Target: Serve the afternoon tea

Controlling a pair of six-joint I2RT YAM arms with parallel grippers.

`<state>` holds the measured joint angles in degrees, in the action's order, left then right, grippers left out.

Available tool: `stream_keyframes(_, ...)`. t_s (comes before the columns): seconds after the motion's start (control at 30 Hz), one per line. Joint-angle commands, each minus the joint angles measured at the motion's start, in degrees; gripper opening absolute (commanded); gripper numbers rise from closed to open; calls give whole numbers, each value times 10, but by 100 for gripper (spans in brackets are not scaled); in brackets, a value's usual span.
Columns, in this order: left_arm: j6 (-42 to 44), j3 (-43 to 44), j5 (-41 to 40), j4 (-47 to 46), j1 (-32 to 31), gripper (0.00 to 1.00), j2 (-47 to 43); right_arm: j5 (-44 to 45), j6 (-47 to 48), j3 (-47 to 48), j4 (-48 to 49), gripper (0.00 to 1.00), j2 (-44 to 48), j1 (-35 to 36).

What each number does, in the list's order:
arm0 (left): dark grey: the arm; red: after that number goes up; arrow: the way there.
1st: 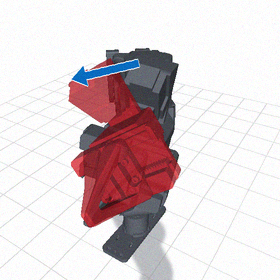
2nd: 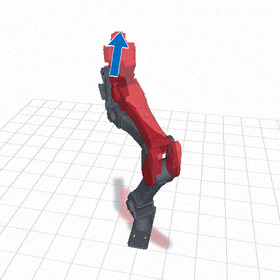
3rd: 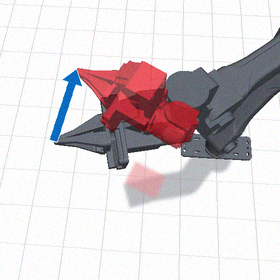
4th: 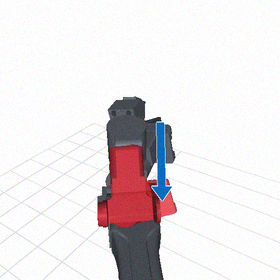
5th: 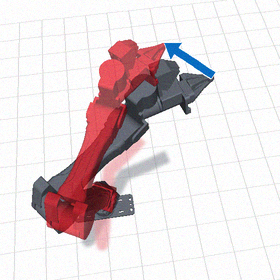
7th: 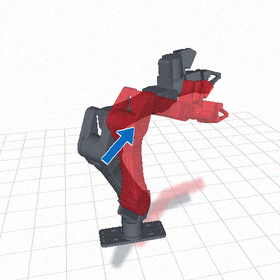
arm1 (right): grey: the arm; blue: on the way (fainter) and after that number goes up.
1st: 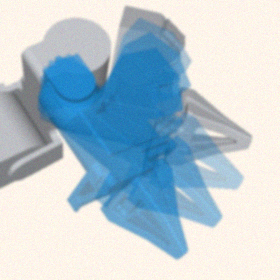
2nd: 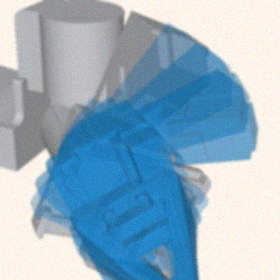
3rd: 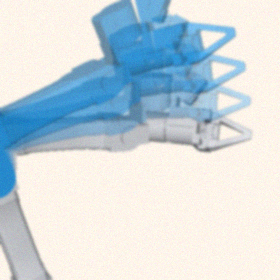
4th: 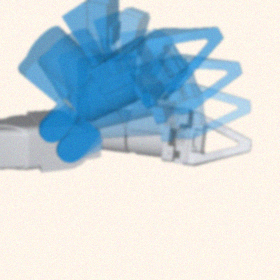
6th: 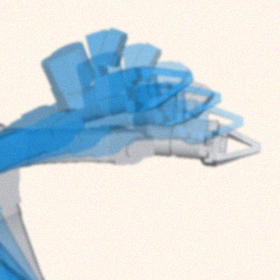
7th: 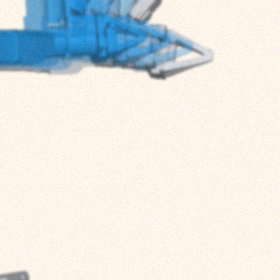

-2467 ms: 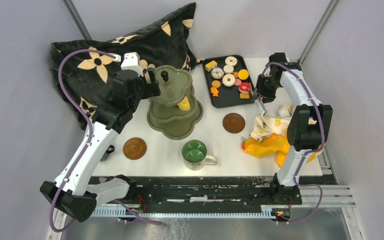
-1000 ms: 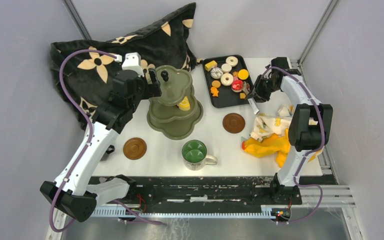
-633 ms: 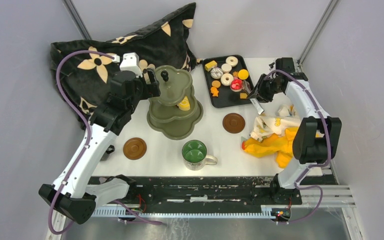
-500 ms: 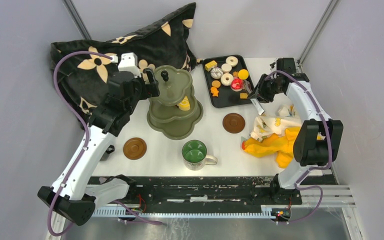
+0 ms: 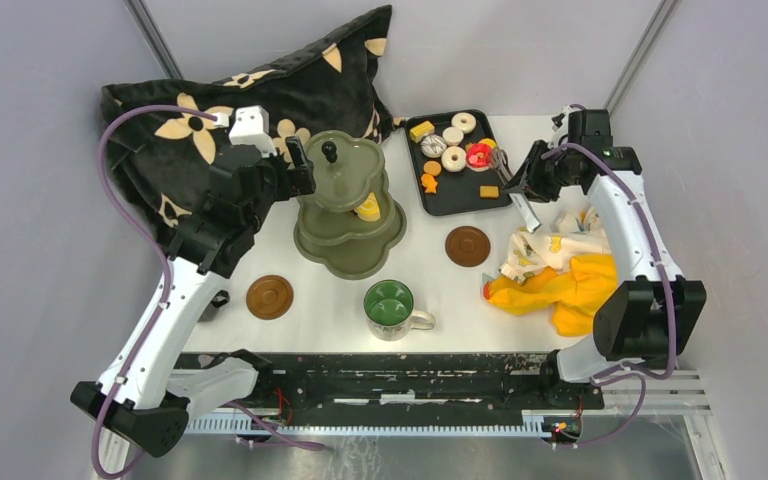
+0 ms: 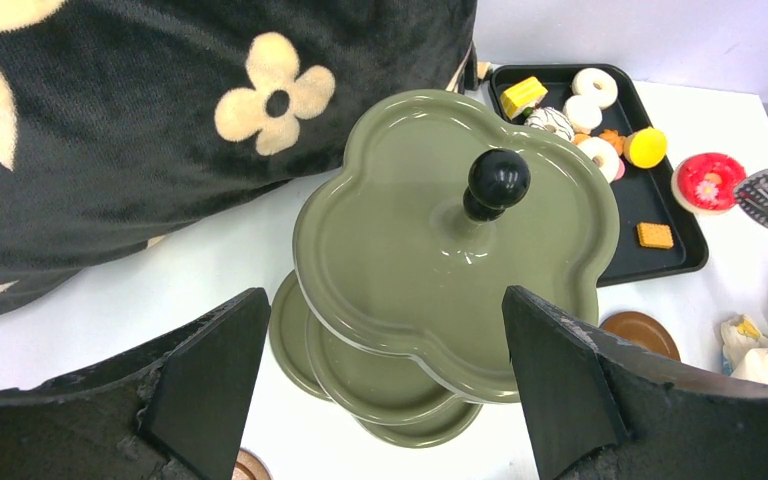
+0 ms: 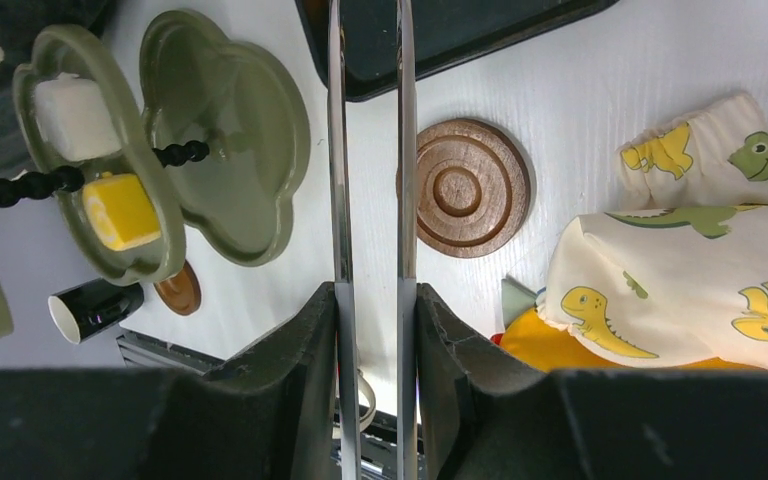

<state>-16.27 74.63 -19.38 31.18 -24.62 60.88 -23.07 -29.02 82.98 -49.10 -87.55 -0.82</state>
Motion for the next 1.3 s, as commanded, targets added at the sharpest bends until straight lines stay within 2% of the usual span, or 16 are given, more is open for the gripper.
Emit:
stream_keyframes(0.0,-25,25,-2,-7,-1,93,-15,-7,21,76,-25,1,40,12)
stream_keyframes(0.27,-16,29,-46,-8,-2,93,-38,28,17,253,-80,1,29,126)
stream_keyframes(0.63,-19,30,-63,4,-1,93,-53,47,-10,363,-60,1,-63,289)
stream_keyframes(0.8,-17,31,-65,9,-3,94,-56,59,-7,356,-69,1,-82,320)
stream_keyframes(1.27,-19,23,-58,2,-1,93,-51,43,-4,306,-77,1,-64,332)
